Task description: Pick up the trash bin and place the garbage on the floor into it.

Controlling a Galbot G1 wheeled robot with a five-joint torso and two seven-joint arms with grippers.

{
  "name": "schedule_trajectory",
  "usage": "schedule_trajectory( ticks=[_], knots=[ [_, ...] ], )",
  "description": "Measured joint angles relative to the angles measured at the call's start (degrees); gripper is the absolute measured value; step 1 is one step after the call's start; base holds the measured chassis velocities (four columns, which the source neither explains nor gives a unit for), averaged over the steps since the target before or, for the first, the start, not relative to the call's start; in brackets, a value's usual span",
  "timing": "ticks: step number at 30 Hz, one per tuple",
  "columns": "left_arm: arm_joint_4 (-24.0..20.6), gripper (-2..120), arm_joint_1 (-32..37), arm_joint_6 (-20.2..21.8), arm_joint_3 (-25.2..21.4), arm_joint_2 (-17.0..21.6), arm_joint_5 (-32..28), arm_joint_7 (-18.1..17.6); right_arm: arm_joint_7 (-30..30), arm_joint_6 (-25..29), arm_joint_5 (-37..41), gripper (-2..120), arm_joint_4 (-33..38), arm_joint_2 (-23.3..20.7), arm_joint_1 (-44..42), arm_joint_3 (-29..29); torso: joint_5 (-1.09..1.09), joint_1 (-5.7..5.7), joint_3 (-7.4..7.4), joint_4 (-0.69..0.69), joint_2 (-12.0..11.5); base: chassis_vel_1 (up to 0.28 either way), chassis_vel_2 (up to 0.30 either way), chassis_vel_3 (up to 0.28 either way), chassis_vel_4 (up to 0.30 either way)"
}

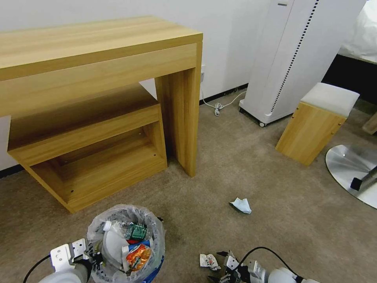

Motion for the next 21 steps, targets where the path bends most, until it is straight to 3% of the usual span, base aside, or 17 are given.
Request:
schedule_trajectory(
  ticks=[21],
  knots=[
    [0.41, 0, -0.44, 0.01, 0.91, -0.95, 0.78, 0.22, -0.16, 0.87, -0.29, 100, -1.42, 1.70, 1.56, -1.66, 0.00, 0.00, 0.00, 0.00, 0.00, 0.000, 0.000, 0.000, 0.000]
  ],
)
